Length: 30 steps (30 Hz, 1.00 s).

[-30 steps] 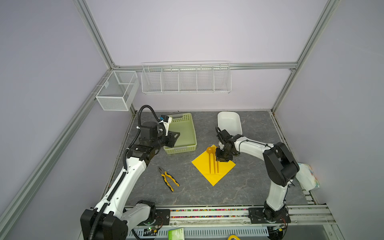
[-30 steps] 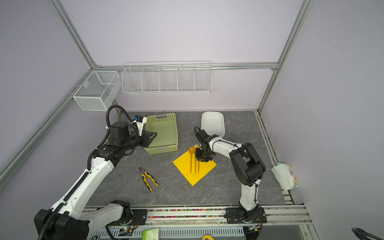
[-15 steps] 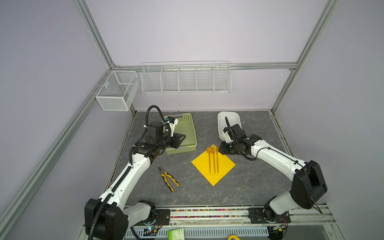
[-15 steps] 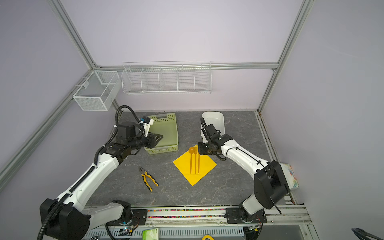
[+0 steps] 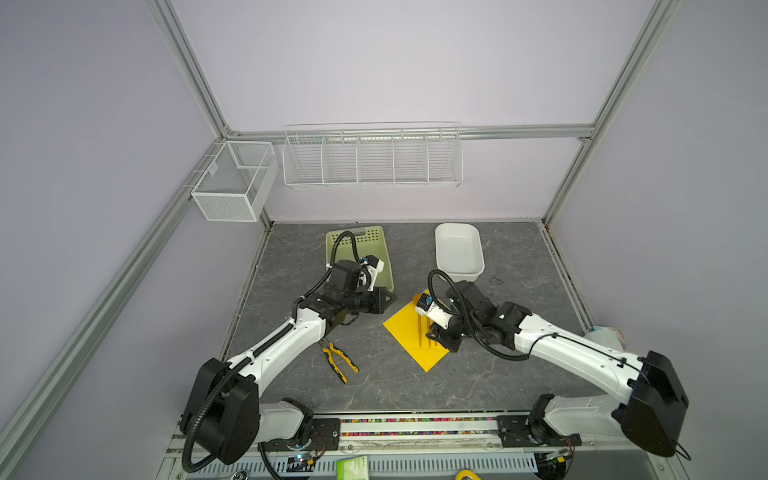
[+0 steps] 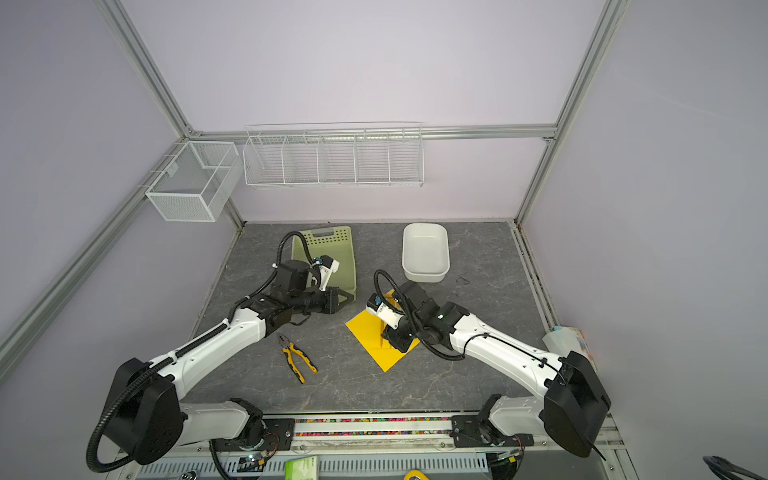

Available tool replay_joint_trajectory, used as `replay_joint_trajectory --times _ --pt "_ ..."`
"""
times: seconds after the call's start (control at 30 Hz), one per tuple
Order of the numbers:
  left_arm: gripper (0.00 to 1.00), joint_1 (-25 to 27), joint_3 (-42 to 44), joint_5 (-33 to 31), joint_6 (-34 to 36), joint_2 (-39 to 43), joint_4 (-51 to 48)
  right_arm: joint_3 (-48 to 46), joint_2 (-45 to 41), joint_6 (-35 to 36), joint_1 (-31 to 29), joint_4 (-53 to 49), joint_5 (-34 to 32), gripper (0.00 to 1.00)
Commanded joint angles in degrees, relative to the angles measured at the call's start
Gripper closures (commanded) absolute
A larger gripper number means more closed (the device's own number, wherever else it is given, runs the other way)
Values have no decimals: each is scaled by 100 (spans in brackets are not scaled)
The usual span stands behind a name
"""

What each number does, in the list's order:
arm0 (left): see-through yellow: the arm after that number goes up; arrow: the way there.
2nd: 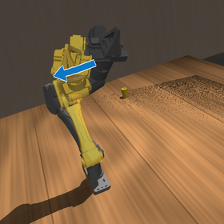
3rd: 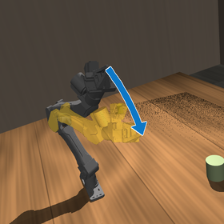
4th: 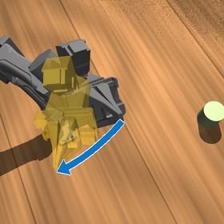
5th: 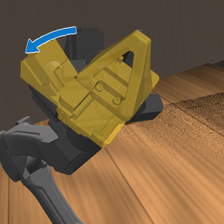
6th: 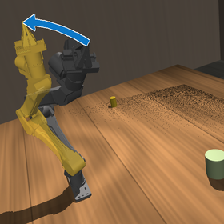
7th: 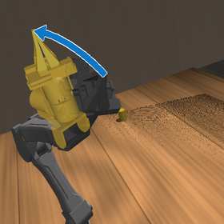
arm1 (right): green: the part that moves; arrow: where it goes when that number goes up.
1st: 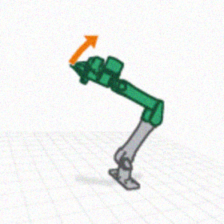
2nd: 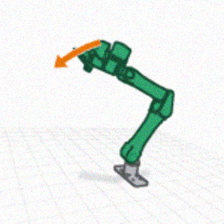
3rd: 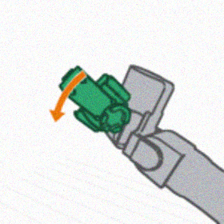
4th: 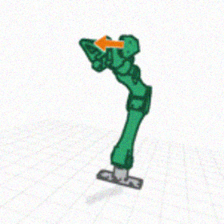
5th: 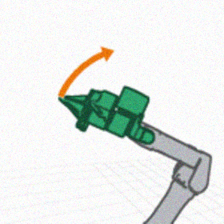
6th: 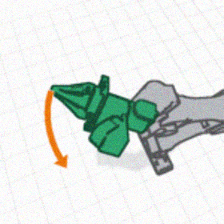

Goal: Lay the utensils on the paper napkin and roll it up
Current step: 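Move both grippers down to the napkin corners nearest the robot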

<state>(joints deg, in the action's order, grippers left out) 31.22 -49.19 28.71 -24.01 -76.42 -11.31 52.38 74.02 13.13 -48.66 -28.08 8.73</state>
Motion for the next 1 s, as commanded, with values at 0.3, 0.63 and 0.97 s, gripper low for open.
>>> replay_joint_trajectory --times 0.3,0.63,0.97 --pt "100 360 465 -234 -525 -371 397 -531 602 1450 -945 -124 -196 70" --pt "100 358 510 -298 -535 -355 384 -351 1252 1578 -987 -175 -361 67" --pt "100 359 476 -417 -454 -330 242 -46 1740 1588 -985 -78 -409 66"
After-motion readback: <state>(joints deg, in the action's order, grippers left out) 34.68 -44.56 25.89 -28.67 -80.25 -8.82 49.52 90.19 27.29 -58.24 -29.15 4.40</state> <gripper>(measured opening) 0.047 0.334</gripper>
